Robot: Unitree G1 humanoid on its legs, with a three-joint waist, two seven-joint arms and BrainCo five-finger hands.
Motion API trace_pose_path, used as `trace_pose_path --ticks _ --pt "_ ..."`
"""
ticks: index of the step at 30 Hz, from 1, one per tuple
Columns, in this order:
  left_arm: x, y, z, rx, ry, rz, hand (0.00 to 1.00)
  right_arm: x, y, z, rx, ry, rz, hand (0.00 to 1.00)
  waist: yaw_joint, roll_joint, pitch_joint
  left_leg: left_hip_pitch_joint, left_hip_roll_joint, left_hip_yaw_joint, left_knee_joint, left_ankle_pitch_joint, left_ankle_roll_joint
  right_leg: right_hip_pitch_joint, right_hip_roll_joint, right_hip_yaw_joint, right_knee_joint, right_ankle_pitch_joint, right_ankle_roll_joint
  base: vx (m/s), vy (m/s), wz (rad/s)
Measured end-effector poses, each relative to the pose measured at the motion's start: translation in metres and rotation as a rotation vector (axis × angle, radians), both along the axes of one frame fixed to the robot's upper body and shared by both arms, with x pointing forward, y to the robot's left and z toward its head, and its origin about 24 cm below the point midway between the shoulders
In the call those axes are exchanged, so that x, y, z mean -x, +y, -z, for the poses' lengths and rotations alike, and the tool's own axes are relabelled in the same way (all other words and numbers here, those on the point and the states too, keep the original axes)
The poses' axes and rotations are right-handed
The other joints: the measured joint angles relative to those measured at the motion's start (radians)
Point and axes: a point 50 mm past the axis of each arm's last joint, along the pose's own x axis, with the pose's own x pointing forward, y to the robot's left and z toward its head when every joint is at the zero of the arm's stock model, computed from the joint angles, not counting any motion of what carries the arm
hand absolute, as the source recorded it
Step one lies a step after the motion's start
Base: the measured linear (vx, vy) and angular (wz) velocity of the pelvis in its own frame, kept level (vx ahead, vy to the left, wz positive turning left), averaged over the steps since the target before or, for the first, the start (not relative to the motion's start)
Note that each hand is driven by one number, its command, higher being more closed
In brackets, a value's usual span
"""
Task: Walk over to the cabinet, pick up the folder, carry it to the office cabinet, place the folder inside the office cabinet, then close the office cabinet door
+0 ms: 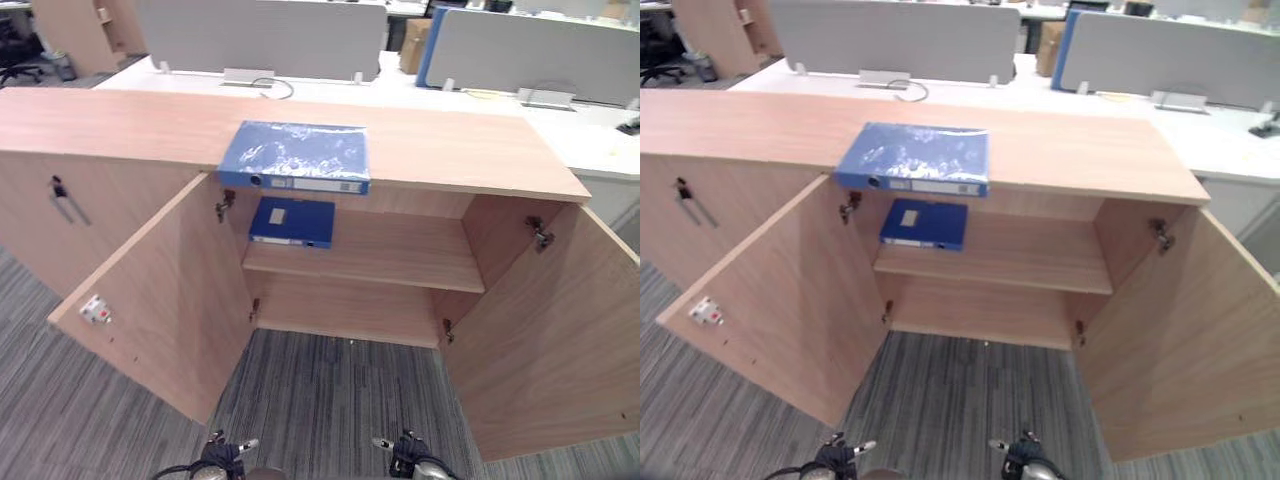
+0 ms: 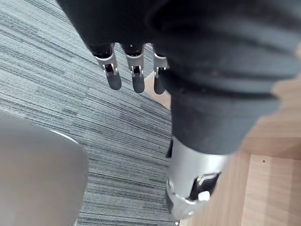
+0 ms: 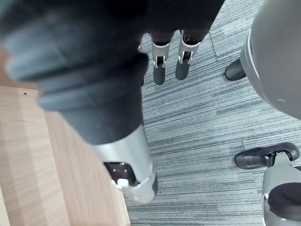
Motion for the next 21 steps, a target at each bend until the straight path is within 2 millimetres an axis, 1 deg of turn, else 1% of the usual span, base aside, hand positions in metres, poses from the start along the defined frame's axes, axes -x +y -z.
trace_pose_path --ticks 1,2,4,5,6,7,8,9,10,11,12,13,14,15,16,17,18,20,21 --pt "0.000 0.000 0.000 0.001 0.000 0.000 0.00 -0.001 -0.001 0.000 0.001 -0.003 -0.001 0.00 0.003 0.000 0.002 0.026 0.001 0.017 -0.019 0.002 0.004 -0.035 0.006 -0.001 0.079 -0.005 0.007 0.06 0.027 -0.70" --pt "0.000 0.000 0.000 0.001 -0.003 0.000 0.00 -0.002 -0.001 -0.001 0.001 -0.010 -0.004 0.00 0.009 0.000 0.014 0.066 -0.002 0.041 -0.040 0.003 0.006 -0.100 0.006 -0.005 0.232 -0.015 0.022 0.04 0.015 -0.53" --pt "0.001 0.000 0.000 0.001 0.000 -0.001 0.00 -0.003 -0.003 -0.001 0.006 -0.013 -0.004 0.00 0.006 0.000 0.017 0.089 -0.007 0.055 -0.045 -0.003 0.016 -0.142 0.000 -0.012 0.343 -0.015 0.022 0.02 0.006 -0.31" --pt "0.002 0.000 0.000 0.002 0.002 -0.003 0.00 -0.003 -0.004 -0.001 0.009 -0.014 -0.007 0.00 0.002 0.000 0.016 0.110 -0.009 0.067 -0.058 -0.011 0.028 -0.166 -0.019 -0.038 0.408 -0.024 0.025 0.03 -0.016 -0.20" --pt "0.002 -0.001 0.001 0.005 0.003 -0.003 0.00 -0.003 -0.005 -0.001 0.011 -0.014 -0.014 0.00 0.002 0.003 0.013 0.123 -0.008 0.071 -0.073 -0.013 0.029 -0.182 -0.033 -0.086 0.431 -0.056 0.013 0.05 -0.053 -0.19" --pt "0.001 -0.001 0.000 0.006 0.000 -0.005 0.00 -0.004 -0.005 -0.002 0.012 -0.015 -0.016 0.00 0.001 0.004 0.014 0.128 -0.002 0.071 -0.084 -0.014 0.029 -0.197 -0.035 -0.123 0.418 -0.094 0.009 0.06 -0.082 -0.15" --pt "0.001 -0.001 0.000 0.006 -0.001 -0.008 0.00 -0.005 -0.005 -0.002 0.012 -0.017 -0.016 0.00 0.000 0.004 0.015 0.131 0.005 0.070 -0.090 -0.017 0.025 -0.207 -0.032 -0.149 0.404 -0.116 0.008 0.08 -0.155 -0.14" --pt "0.001 0.000 0.000 0.007 0.000 -0.020 0.00 -0.006 -0.005 -0.002 0.013 -0.020 -0.016 0.00 -0.004 0.005 0.016 0.130 0.026 0.065 -0.091 -0.031 0.019 -0.228 -0.017 -0.200 0.350 -0.142 -0.003 0.10 -0.219 -0.11" --pt "0.002 0.000 0.001 0.008 0.003 -0.024 0.00 -0.007 -0.006 -0.002 0.015 -0.022 -0.015 0.00 -0.008 0.005 0.017 0.134 0.048 0.062 -0.090 -0.040 0.001 -0.242 0.003 -0.228 0.269 -0.141 -0.004 0.11 -0.243 -0.07" --pt "0.003 0.001 0.001 0.007 0.006 -0.026 0.00 -0.007 -0.006 -0.003 0.015 -0.022 -0.016 0.00 -0.010 0.002 0.018 0.140 0.052 0.059 -0.088 -0.046 -0.011 -0.243 0.010 -0.229 0.214 -0.134 -0.007 0.13 -0.252 0.10" --pt "0.003 0.004 0.001 0.001 0.008 -0.028 0.00 -0.006 -0.006 -0.003 0.015 -0.023 -0.011 0.00 -0.017 -0.012 0.025 0.153 0.045 0.041 -0.085 -0.054 -0.031 -0.227 0.009 -0.232 0.151 -0.053 -0.008 0.19 -0.258 0.15" --pt "0.006 -0.004 0.003 0.027 0.021 -0.045 0.00 -0.003 -0.015 -0.002 0.036 -0.008 -0.012 0.00 -0.016 0.009 0.014 0.166 0.051 -0.026 -0.104 -0.043 -0.026 -0.217 0.029 -0.248 0.151 -0.068 -0.019 0.22 -0.248 0.12" --pt "0.008 -0.006 0.004 0.036 0.025 -0.056 0.00 -0.003 -0.018 -0.002 0.042 -0.004 -0.008 0.00 -0.015 0.017 0.012 0.170 0.054 -0.057 -0.118 -0.041 -0.028 -0.223 0.038 -0.249 0.157 -0.078 -0.022 0.33 -0.304 -0.04" --pt "0.007 -0.006 0.004 0.041 0.025 -0.072 0.00 -0.003 -0.021 -0.002 0.048 -0.005 -0.004 0.00 -0.017 0.021 0.014 0.185 0.060 -0.085 -0.152 -0.031 -0.034 -0.230 0.049 -0.252 0.180 -0.104 -0.029 0.34 -0.307 0.00" --pt "0.007 -0.005 0.004 0.042 0.027 -0.078 0.00 -0.003 -0.024 -0.002 0.055 -0.004 -0.002 0.00 -0.022 0.020 0.016 0.197 0.072 -0.096 -0.173 -0.024 -0.040 -0.228 0.058 -0.269 0.196 -0.129 -0.039 0.33 -0.311 0.08" --pt "0.008 -0.005 0.005 0.042 0.028 -0.078 0.00 -0.001 -0.025 -0.002 0.058 0.000 0.000 0.00 -0.025 0.022 0.016 0.203 0.080 -0.099 -0.177 -0.023 -0.040 -0.221 0.064 -0.280 0.197 -0.139 -0.044 0.26 -0.236 0.32" --pt "0.007 -0.005 0.004 0.042 0.026 -0.079 0.00 0.000 -0.027 -0.002 0.062 0.004 0.001 0.00 -0.031 0.021 0.017 0.215 0.096 -0.119 -0.177 -0.024 -0.040 -0.194 0.074 -0.303 0.190 -0.156 -0.048 0.24 -0.199 0.45" --pt "0.007 -0.005 0.004 0.042 0.023 -0.078 0.00 0.003 -0.028 -0.001 0.062 0.011 0.005 0.00 -0.043 0.023 0.015 0.216 0.125 -0.146 -0.151 -0.029 -0.050 -0.138 0.093 -0.343 0.151 -0.166 -0.056 0.25 -0.171 0.56" --pt "0.006 -0.004 0.004 0.041 0.018 -0.078 0.00 0.004 -0.028 -0.001 0.057 0.014 0.024 0.00 -0.046 0.026 0.014 0.206 0.140 -0.149 -0.097 -0.039 -0.067 -0.090 0.107 -0.367 0.111 -0.164 -0.057 0.23 -0.123 0.46"
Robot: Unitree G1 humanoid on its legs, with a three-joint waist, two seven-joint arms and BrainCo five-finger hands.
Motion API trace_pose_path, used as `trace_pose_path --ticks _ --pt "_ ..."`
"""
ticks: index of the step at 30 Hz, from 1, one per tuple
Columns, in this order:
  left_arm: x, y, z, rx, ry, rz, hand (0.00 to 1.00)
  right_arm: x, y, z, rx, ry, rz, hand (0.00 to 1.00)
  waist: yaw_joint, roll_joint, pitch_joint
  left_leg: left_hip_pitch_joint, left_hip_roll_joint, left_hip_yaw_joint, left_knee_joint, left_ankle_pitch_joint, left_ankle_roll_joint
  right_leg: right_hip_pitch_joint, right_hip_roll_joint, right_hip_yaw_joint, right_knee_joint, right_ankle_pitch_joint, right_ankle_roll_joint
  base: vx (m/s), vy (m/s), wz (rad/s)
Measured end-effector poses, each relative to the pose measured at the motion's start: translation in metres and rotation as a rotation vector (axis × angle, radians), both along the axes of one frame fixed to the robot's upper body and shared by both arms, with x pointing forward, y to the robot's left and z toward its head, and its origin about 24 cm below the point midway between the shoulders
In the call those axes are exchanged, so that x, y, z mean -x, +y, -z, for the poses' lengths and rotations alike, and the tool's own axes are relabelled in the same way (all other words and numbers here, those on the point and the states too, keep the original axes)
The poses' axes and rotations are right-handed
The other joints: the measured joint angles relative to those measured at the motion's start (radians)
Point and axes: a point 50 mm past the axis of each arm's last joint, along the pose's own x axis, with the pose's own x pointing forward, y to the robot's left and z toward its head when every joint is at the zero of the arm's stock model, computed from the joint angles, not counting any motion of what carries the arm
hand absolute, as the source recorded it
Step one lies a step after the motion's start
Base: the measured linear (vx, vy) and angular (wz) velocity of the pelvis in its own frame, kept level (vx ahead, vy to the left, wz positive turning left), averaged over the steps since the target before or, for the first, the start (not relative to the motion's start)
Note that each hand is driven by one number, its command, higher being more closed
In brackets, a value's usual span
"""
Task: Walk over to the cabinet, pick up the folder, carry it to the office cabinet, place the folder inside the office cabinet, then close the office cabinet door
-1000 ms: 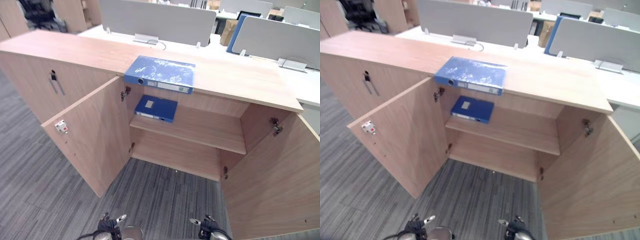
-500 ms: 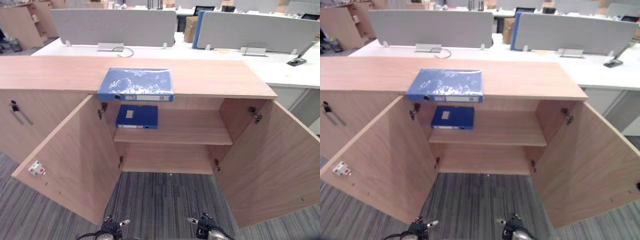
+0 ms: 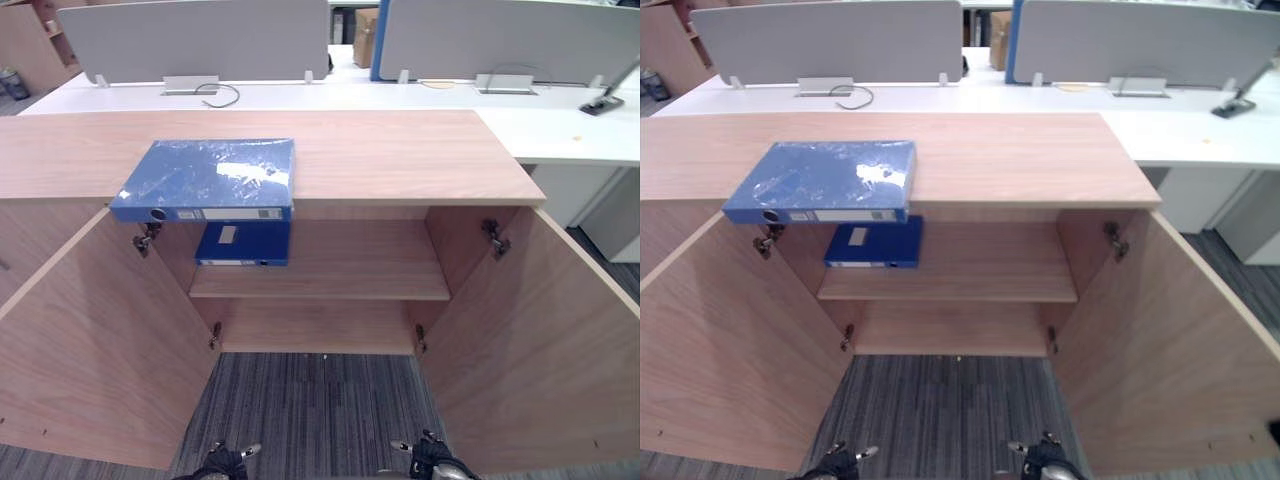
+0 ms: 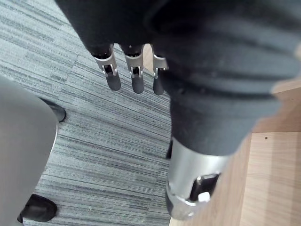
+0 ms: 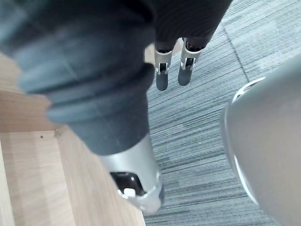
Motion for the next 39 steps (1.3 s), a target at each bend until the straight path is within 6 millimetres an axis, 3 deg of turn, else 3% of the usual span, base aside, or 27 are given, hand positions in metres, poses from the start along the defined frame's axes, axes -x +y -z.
trace_pose_path --ticks 1,2,4,5,6,7,8,9,10,13,17,20,24,26,28,29,39 --pt "0.001 0.001 0.000 -0.003 -0.004 -0.001 0.00 0.001 0.000 0.000 -0.003 0.002 0.010 0.00 0.001 -0.002 0.001 -0.015 0.006 0.002 0.048 -0.009 -0.016 0.022 0.006 -0.007 -0.019 0.001 -0.001 0.34 -0.165 0.47" --pt "-0.001 0.002 -0.002 -0.008 -0.024 0.000 0.00 0.003 0.000 0.001 -0.004 0.008 0.013 0.00 0.003 -0.002 0.001 -0.066 0.017 0.005 0.190 -0.026 -0.043 0.072 0.017 -0.023 -0.061 0.002 -0.003 0.27 -0.122 0.32" --pt "-0.002 0.003 -0.004 -0.011 -0.037 -0.004 0.00 0.003 0.000 0.001 -0.001 0.006 0.008 0.00 0.004 0.007 0.008 -0.196 0.042 0.017 0.513 0.010 -0.087 0.157 0.041 -0.031 -0.134 0.012 -0.020 0.28 -0.052 0.11" --pt "-0.004 0.004 -0.005 -0.008 -0.058 -0.019 0.00 0.003 0.000 0.001 -0.003 0.008 0.009 0.00 0.016 0.008 0.014 -0.302 0.083 0.070 0.739 -0.003 -0.073 0.234 0.056 -0.023 -0.194 0.018 -0.030 0.24 0.016 -0.13" --pt "-0.005 0.005 -0.006 -0.006 -0.065 -0.022 0.00 0.004 0.001 0.001 -0.004 0.009 0.009 0.00 0.017 0.007 0.015 -0.314 0.087 0.083 0.755 -0.015 -0.074 0.246 0.056 -0.022 -0.201 0.018 -0.030 0.35 0.108 -0.26" --pt "-0.007 0.005 -0.007 0.009 -0.081 -0.030 0.00 0.003 0.001 0.001 -0.007 0.008 0.013 0.00 0.022 0.009 0.023 -0.361 0.087 0.134 0.772 -0.054 -0.052 0.284 0.046 -0.006 -0.221 0.018 -0.030 0.15 0.083 -0.24" --pt "-0.008 0.005 -0.007 0.031 -0.094 -0.052 0.00 0.003 0.002 0.001 -0.008 0.006 0.014 0.00 0.024 0.008 0.025 -0.383 0.078 0.154 0.745 -0.069 -0.029 0.293 0.037 0.007 -0.223 0.018 -0.029 0.30 0.215 -0.37" --pt "-0.010 0.005 -0.008 0.069 -0.116 -0.086 0.00 0.001 0.001 0.000 -0.008 -0.001 0.017 0.00 0.026 0.013 0.031 -0.420 0.051 0.177 0.601 -0.077 -0.008 0.297 0.021 0.016 -0.211 0.016 -0.024 0.20 0.180 -0.30" --pt "-0.011 0.001 -0.008 0.112 -0.134 -0.120 0.00 -0.003 -0.003 -0.002 0.004 -0.013 0.017 0.00 0.029 0.039 0.040 -0.426 0.038 0.176 0.414 -0.007 0.046 0.298 0.027 0.022 -0.186 0.009 0.001 0.29 0.269 -0.23" --pt "-0.025 0.004 -0.015 0.186 -0.231 -0.219 0.00 -0.003 0.007 -0.001 -0.022 -0.013 0.016 0.00 0.033 -0.004 0.043 -0.371 -0.040 0.171 0.302 0.023 0.074 0.268 -0.008 0.073 -0.233 0.008 0.013 0.19 0.161 0.29" --pt "-0.039 -0.008 -0.033 0.304 -0.395 -0.286 0.00 -0.002 0.010 0.000 -0.026 -0.012 0.007 0.00 0.032 -0.006 0.019 -0.296 -0.109 0.170 0.194 0.054 0.090 0.239 -0.043 0.090 -0.260 0.056 0.043 -0.01 0.073 0.27" --pt "-0.063 -0.010 -0.067 0.354 -0.611 -0.274 0.00 -0.001 0.012 -0.001 -0.018 -0.014 -0.028 0.00 0.033 -0.008 0.008 -0.262 -0.117 0.168 0.051 0.128 0.077 0.215 -0.045 0.089 -0.284 0.112 0.052 0.08 -0.044 0.01" --pt "-0.077 -0.017 -0.104 0.344 -0.772 -0.214 0.00 0.008 0.004 0.000 0.017 0.003 -0.021 0.00 0.032 -0.010 0.009 -0.204 -0.114 0.163 -0.083 0.197 0.066 0.209 -0.034 0.088 -0.286 0.142 0.047 0.01 -0.082 0.00" --pt "-0.081 -0.017 -0.127 0.267 -0.862 -0.193 0.00 0.019 -0.001 0.001 0.049 0.027 0.000 0.00 0.035 -0.013 0.006 -0.174 -0.112 0.162 -0.138 0.225 0.063 0.213 -0.029 0.086 -0.286 0.151 0.043 -0.01 -0.073 0.01" --pt "-0.083 -0.016 -0.138 0.216 -0.901 -0.190 0.00 0.024 -0.002 0.001 0.060 0.033 0.008 0.00 0.036 -0.012 0.006 -0.165 -0.114 0.160 -0.163 0.238 0.064 0.212 -0.029 0.085 -0.286 0.152 0.043 -0.02 -0.026 0.04" --pt "-0.084 -0.014 -0.150 0.116 -0.939 -0.178 0.00 0.030 -0.004 0.001 0.078 0.047 0.023 0.00 0.037 -0.015 0.004 -0.162 -0.117 0.157 -0.183 0.252 0.065 0.207 -0.030 0.084 -0.286 0.153 0.044 -0.03 -0.003 0.06" --pt "-0.067 0.004 -0.185 -0.472 -0.949 -0.265 0.00 0.045 -0.002 0.001 0.123 0.060 0.108 0.00 0.057 -0.040 -0.034 -0.165 -0.125 0.119 -0.218 0.270 0.070 0.202 -0.031 0.084 -0.284 0.170 0.048 -0.06 0.023 0.08"
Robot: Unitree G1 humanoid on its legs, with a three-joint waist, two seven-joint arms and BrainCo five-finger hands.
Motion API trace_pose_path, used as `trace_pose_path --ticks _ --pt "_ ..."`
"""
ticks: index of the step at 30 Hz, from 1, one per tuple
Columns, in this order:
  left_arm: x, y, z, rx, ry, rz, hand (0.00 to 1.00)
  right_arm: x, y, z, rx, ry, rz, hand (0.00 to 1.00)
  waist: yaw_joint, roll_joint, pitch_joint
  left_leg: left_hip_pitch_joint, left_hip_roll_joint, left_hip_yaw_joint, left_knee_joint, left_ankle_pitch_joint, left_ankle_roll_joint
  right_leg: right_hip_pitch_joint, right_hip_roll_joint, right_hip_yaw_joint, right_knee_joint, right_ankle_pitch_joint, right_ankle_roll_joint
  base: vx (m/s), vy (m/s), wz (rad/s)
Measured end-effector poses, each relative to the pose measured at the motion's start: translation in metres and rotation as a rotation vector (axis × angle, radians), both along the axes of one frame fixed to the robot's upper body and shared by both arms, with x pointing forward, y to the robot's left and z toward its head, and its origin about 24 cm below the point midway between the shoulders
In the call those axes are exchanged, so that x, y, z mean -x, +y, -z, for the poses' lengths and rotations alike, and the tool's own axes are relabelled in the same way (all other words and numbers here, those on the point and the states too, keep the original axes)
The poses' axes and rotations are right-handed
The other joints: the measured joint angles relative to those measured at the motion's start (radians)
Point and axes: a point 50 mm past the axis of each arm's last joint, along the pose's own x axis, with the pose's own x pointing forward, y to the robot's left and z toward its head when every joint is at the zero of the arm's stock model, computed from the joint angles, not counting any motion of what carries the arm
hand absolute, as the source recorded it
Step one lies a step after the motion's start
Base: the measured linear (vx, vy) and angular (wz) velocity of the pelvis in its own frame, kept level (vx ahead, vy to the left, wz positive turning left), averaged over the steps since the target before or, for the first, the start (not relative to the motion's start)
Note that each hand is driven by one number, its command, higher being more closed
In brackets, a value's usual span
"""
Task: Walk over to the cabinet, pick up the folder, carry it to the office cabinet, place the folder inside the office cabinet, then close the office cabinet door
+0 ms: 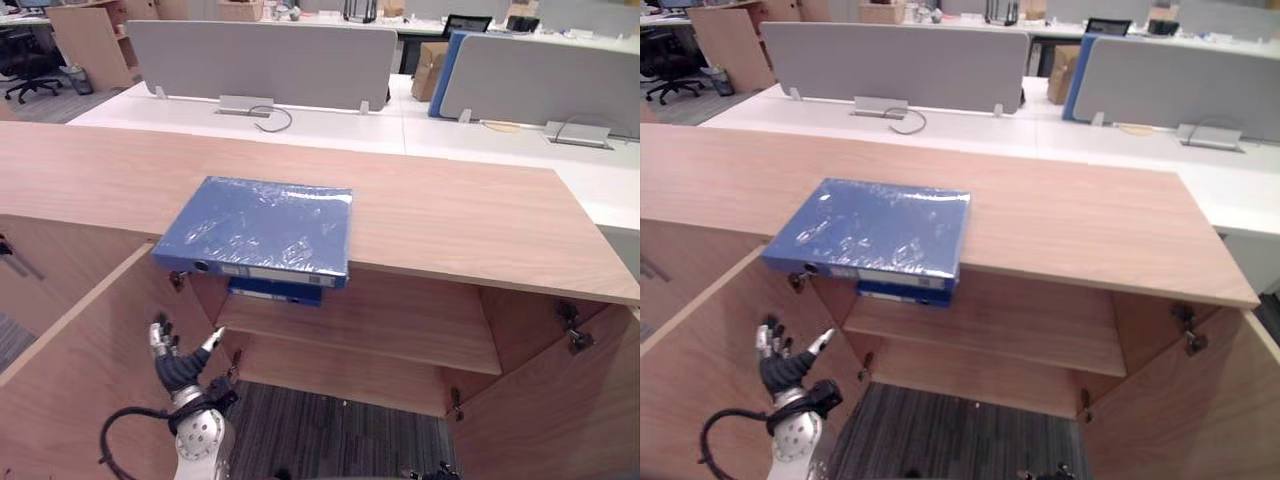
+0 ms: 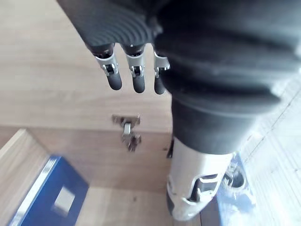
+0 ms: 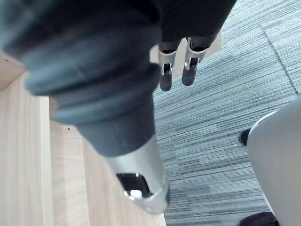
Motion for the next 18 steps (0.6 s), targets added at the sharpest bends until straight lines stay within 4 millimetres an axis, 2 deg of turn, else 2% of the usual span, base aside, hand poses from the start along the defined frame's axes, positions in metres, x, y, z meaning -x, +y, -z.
trace_pose_path --ticks 6,11,13,16,18 --pt "0.006 0.004 -0.001 -0.085 0.045 -0.078 0.00 0.000 0.008 0.000 -0.007 -0.002 -0.052 0.00 -0.001 -0.023 -0.019 -0.002 -0.004 -0.009 -0.062 0.050 -0.011 -0.013 0.002 0.000 -0.038 -0.002 -0.001 -0.10 -0.024 -0.02" --pt "0.005 0.005 -0.021 -0.146 -0.025 -0.147 0.00 0.002 0.010 -0.001 -0.012 -0.009 -0.023 0.00 -0.005 -0.031 -0.024 -0.002 -0.025 -0.057 -0.130 0.110 -0.016 -0.020 -0.003 -0.004 -0.068 -0.039 -0.015 -0.08 -0.046 0.07" --pt "0.005 0.003 -0.028 -0.199 -0.046 -0.173 0.00 0.005 0.010 0.000 -0.008 0.003 -0.010 0.00 -0.003 -0.034 -0.034 0.001 -0.022 -0.062 -0.130 0.115 -0.022 -0.018 0.001 -0.007 -0.067 -0.042 -0.014 -0.08 -0.030 0.11" --pt "-0.004 -0.009 -0.041 -0.379 -0.077 -0.185 0.00 0.006 0.008 0.001 0.008 0.016 -0.008 0.00 -0.003 -0.034 -0.044 0.000 -0.022 -0.063 -0.130 0.125 -0.022 -0.020 0.002 -0.007 -0.066 -0.046 -0.009 -0.04 0.004 0.01" --pt "-0.017 -0.019 -0.051 -0.520 -0.115 -0.130 0.00 0.003 0.008 0.002 0.007 0.022 -0.011 0.00 -0.003 -0.030 -0.047 0.000 -0.025 -0.064 -0.131 0.132 -0.021 -0.023 0.000 -0.003 -0.064 -0.052 0.001 -0.04 0.024 -0.04"
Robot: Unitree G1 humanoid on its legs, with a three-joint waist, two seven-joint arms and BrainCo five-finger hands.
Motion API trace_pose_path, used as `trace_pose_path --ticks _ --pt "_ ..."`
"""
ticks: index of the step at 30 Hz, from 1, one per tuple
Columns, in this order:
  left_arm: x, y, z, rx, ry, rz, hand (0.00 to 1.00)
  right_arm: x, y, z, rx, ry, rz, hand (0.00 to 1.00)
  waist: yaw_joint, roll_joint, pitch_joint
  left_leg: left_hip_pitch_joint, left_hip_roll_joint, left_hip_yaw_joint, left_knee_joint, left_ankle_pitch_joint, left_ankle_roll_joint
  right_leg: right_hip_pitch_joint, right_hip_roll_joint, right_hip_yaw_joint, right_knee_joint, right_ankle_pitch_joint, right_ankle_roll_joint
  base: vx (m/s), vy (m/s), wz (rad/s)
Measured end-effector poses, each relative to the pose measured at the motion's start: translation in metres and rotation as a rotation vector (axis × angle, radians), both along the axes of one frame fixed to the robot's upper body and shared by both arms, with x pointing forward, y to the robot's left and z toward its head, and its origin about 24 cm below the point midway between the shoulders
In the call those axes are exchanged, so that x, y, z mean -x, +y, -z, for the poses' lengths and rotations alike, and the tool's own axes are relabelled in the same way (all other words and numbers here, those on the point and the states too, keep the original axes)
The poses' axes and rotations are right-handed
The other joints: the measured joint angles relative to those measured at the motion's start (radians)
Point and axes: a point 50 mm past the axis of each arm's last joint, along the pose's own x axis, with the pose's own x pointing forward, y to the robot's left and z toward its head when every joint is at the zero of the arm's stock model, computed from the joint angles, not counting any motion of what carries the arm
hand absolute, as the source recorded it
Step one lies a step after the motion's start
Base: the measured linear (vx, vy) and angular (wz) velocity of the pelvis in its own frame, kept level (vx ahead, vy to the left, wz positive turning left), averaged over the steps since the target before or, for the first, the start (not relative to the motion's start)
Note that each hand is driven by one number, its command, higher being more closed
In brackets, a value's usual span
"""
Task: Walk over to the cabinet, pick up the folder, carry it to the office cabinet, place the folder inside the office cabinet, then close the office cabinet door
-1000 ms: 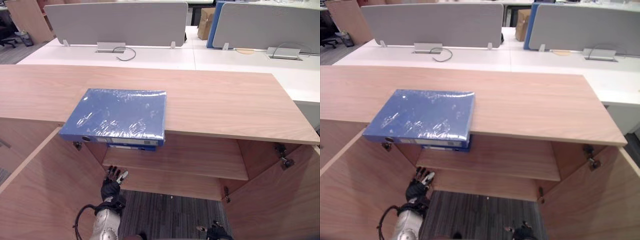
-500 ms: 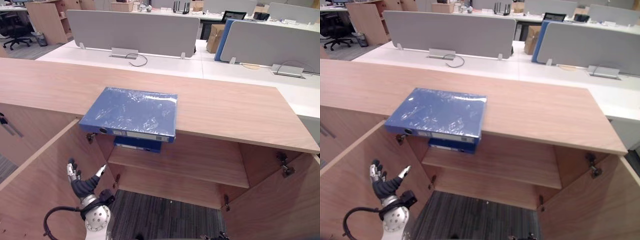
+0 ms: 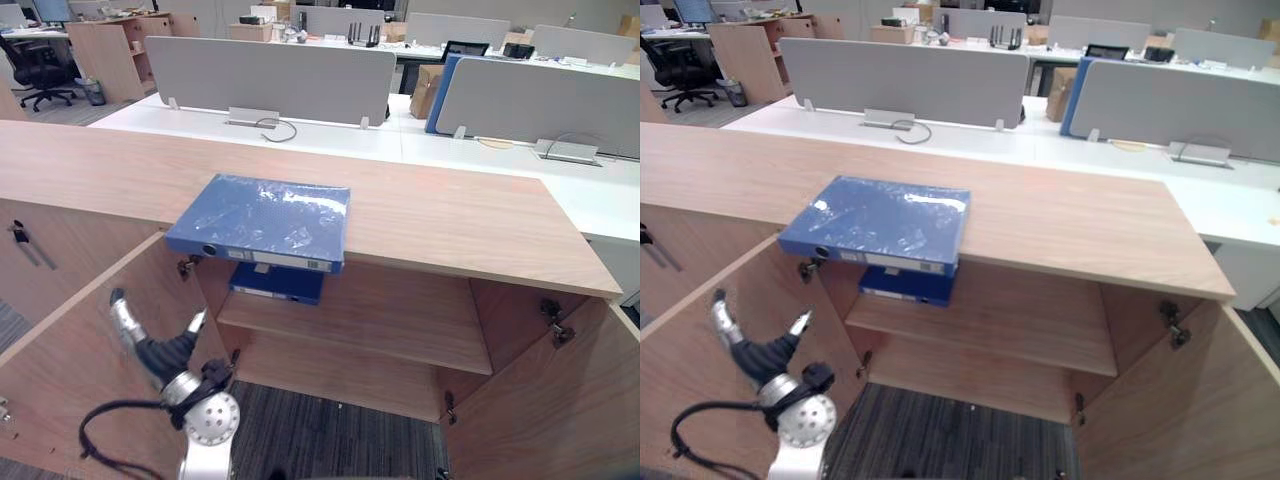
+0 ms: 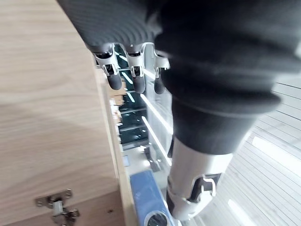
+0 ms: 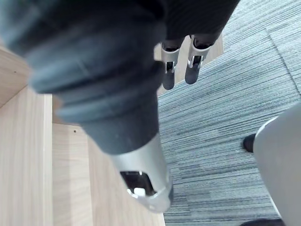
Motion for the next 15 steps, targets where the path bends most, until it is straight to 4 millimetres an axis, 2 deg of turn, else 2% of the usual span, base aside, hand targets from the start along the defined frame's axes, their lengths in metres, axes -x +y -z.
trace_pose_path --ticks 4,7,15 --pt "-0.026 0.004 -0.004 -0.322 0.060 0.014 0.00 -0.008 0.000 0.003 0.006 0.030 -0.043 0.00 -0.012 0.003 0.000 -0.003 -0.008 0.000 0.000 0.003 0.005 -0.007 -0.007 0.011 -0.001 0.000 0.001 -0.01 0.021 -0.06" --pt "-0.039 0.012 -0.007 -0.483 0.093 0.013 0.00 -0.018 -0.001 0.002 0.002 0.022 -0.036 0.00 -0.020 0.006 0.008 -0.005 -0.014 0.002 0.001 0.003 0.007 -0.012 -0.012 0.019 -0.005 0.002 0.003 0.02 0.019 -0.06" --pt "-0.068 0.033 -0.016 -0.786 0.180 0.034 0.00 -0.048 -0.014 -0.004 0.021 -0.039 -0.079 0.00 -0.025 0.010 0.014 -0.006 -0.033 -0.020 0.005 0.001 0.011 -0.019 -0.023 0.041 -0.021 0.015 -0.001 0.01 0.008 -0.09"
